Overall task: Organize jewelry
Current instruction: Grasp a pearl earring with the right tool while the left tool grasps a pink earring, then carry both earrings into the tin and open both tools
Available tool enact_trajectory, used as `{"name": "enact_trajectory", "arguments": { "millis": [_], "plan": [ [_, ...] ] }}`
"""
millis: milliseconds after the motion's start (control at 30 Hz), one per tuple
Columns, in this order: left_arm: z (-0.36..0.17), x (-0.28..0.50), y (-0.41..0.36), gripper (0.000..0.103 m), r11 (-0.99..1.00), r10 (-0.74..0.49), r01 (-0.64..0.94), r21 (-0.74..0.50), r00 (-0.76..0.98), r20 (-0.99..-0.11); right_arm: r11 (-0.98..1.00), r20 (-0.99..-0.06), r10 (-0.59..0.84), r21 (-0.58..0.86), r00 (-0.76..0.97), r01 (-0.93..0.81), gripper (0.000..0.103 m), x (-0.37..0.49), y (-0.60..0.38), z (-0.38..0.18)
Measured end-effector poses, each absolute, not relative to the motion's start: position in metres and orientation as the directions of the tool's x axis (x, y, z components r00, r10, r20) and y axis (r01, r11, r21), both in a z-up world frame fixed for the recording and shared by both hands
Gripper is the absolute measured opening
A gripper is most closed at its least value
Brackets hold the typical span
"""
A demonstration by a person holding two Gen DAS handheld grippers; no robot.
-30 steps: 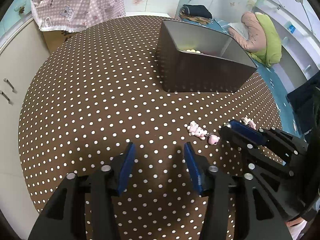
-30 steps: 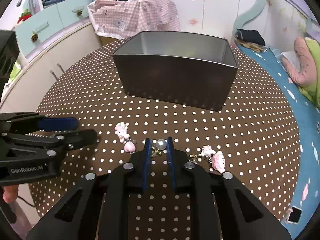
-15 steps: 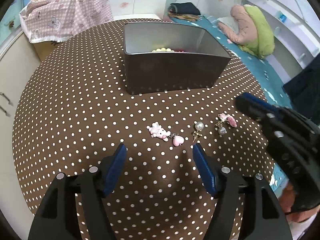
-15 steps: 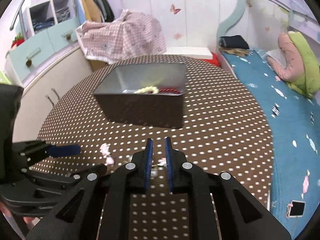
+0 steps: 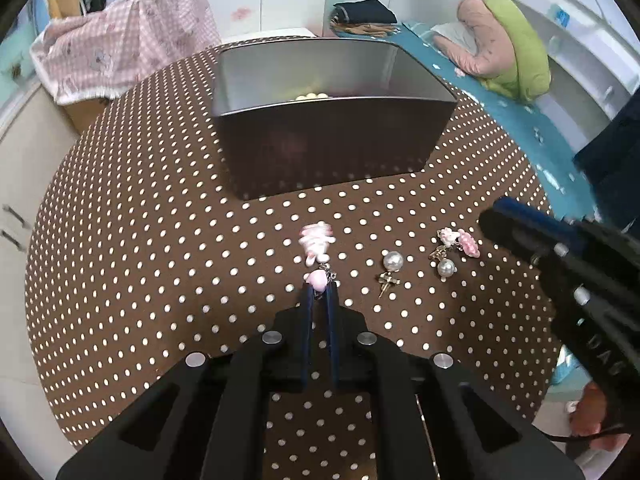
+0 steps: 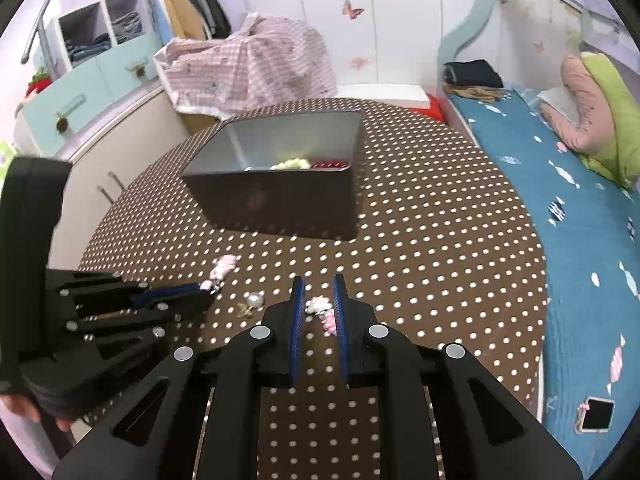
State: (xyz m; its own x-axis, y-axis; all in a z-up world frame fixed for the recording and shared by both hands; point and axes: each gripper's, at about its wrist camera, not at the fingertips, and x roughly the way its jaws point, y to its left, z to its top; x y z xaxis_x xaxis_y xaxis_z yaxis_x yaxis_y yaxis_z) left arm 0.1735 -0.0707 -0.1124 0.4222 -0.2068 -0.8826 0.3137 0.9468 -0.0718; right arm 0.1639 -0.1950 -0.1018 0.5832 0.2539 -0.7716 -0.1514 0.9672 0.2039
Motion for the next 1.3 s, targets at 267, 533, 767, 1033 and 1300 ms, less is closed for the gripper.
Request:
{"name": "enact_trajectory", "arguments": {
  "millis": [267,533,767,1033,1300],
  "plan": [
    [-0.097,0.168,-0.038,0.005,0.956,-0.226,0.273,-0.106,0.456,-0.861,0.954,-0.758,0.284,0.163,0.587,-0.251,0.069,0.159,-0.16,-0.102],
    [-0.088,0.165,-0.003,0.005,0.96,-0.243,0.242,-0.139,0.483,-0.841,0.934,-0.801,0.3,0.136,0.518,-0.33,0.036,0.172,-0.125,-0.124],
    [-0.086,0.166,0.001,0.005,0.959,-0.249,0.247,-0.141,0.493,-0.833,0.948,-0.809,0.284,0.158,0.515,-0.275,0.012,0.174,-0.131,-0.132],
    [-0.083,0.167,-0.005,0.005,0.952,-0.277,0.259,-0.165,0.491,-0.826,0.959,-0.797,0.265,0.158,0.543,-0.237,0.012,0.172,-0.142,-0.123],
    [-0.053,0.175,-0.012,0.005,0.943,-0.308,0.281,-0.178,0.539,-0.784,0.965,-0.742,0.256,0.161,0.62,-0.205,0.012,0.176,-0.162,-0.086]
  ]
}}
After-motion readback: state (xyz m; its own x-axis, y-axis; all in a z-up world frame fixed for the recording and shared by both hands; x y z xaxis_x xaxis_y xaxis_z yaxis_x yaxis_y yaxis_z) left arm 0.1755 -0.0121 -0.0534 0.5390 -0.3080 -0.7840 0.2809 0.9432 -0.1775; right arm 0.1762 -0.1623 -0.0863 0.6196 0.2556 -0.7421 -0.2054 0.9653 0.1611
